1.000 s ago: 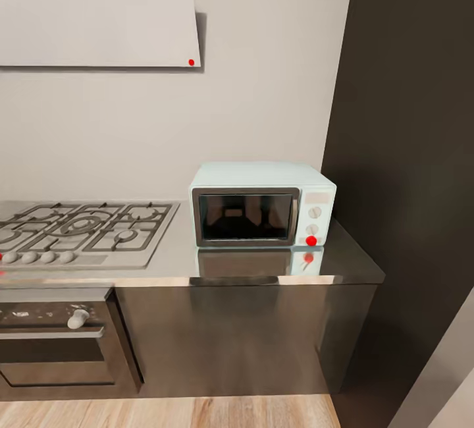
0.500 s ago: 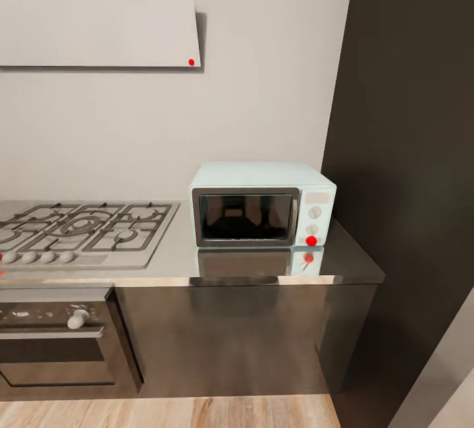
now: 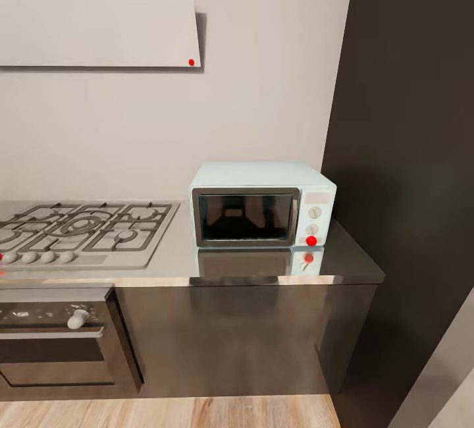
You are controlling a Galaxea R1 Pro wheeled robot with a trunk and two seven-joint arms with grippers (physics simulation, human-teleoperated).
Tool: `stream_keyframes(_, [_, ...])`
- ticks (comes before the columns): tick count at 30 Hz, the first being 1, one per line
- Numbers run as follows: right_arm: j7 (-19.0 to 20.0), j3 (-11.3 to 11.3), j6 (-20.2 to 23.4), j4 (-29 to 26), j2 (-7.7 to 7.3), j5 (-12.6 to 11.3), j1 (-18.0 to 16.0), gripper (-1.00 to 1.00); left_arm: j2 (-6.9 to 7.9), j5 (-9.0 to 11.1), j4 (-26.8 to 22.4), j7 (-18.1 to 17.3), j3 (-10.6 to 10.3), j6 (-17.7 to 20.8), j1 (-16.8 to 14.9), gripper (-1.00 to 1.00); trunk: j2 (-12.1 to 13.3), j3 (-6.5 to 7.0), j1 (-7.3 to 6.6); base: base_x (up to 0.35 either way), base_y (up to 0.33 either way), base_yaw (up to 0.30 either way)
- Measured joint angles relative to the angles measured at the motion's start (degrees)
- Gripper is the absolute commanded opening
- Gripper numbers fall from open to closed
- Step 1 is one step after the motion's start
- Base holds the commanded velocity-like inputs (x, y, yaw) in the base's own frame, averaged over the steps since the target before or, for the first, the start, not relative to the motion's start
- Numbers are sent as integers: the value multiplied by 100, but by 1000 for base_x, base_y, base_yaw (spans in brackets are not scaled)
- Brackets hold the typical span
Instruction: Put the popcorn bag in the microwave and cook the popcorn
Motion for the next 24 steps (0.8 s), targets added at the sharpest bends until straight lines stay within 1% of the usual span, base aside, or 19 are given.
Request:
stream_keyframes(1, [0, -5, 245, -349, -10, -2, 1, 100, 0, 1, 0, 0, 0, 0, 0, 100, 0, 0, 0, 0, 0, 0])
stream_keyframes(2, [0, -10, 602, -849, -20, -3, 1, 100, 0, 0, 0, 0, 0, 0, 0, 100, 0, 0, 0, 0, 0, 0])
stream_keyframes(3, [0, -20, 1605, -1741, -25, -8, 5, 100, 0, 0, -1, 0, 0, 0, 0, 100, 0, -2, 0, 0, 0, 0])
stream_keyframes(4, [0, -24, 1992, -2787, -23, -11, 2, 100, 0, 0, -2, 0, -1, 0, 0, 100, 0, 0, 0, 0, 0, 0])
stream_keyframes(5, [0, -29, 2431, -3474, -18, -12, 2, 100, -2, -1, -1, 0, -1, 0, 0, 100, 0, 0, 0, 0, 0, 0])
stream_keyframes(6, [0, -27, 2711, -3948, -12, -14, 2, 100, -5, -2, -2, 0, 2, -1, 0, 100, 0, -1, 0, 0, 0, 0])
stream_keyframes(7, [0, -21, 2899, -4304, -7, -14, -13, 100, -7, -3, -1, 0, 5, -4, 0, 100, 0, -1, 0, 0, 0, 0])
stream_keyframes(8, [0, -14, 3051, -4532, -10, -16, -46, 100, -8, -4, -1, 0, 7, -6, 0, 100, 0, -1, 0, 0, 0, 0])
stream_keyframes(9, [0, 0, 3511, -4780, 19, -16, -325, 100, -8, -5, 0, 0, 7, -4, 0, 100, 0, 0, 0, 0, 0, 0])
stream_keyframes(10, [0, 1, 3834, -4876, 31, -20, -661, 100, -9, -5, 0, 0, 7, -4, 0, 100, 0, 0, 0, 0, 0, 0])
stream_keyframes(14, [-3, 1, 4254, -4939, 39, -35, -1469, 100, -9, -5, -1, 0, 8, -1, 0, 100, 0, 0, 0, 0, 0, 0])
stream_keyframes(16, [-1, 2, 4705, -4946, 44, -71, -1985, 100, -9, -5, 0, 0, 5, 0, 0, 100, 0, 0, 0, 0, 0, 0])
stream_keyframes(17, [0, 4, 4820, -4947, 45, -78, -2176, 100, -9, -5, -1, 1, 5, 1, 0, 100, 0, 0, 0, 0, 0, 0])
stream_keyframes(19, [0, 4, 4824, -4939, 52, -93, -2548, 100, -9, -5, -1, 1, 5, -1, 0, 100, 0, 0, 0, 0, 0, 0])
stream_keyframes(20, [-4, 4, 4824, -4934, 57, -102, -2810, 100, -9, -5, 0, 0, 5, 0, 0, 100, 0, 0, 0, 0, 0, 0])
stream_keyframes(21, [-5, 4, 4824, -4929, 63, -106, -2997, 100, -9, -5, -1, 0, 6, 0, 0, 100, 0, 0, 0, 0, 0, 0])
stream_keyframes(22, [-6, 4, 4824, -4922, 99, -114, -3230, 100, -9, -5, 0, 0, 6, 1, 0, 100, 0, 0, 0, 0, 0, 0])
stream_keyframes(24, [-7, 4, 4824, -4915, 233, -118, -3533, 100, -9, -5, -1, 1, 7, -2, 0, 100, 0, 0, 0, 0, 0, 0])
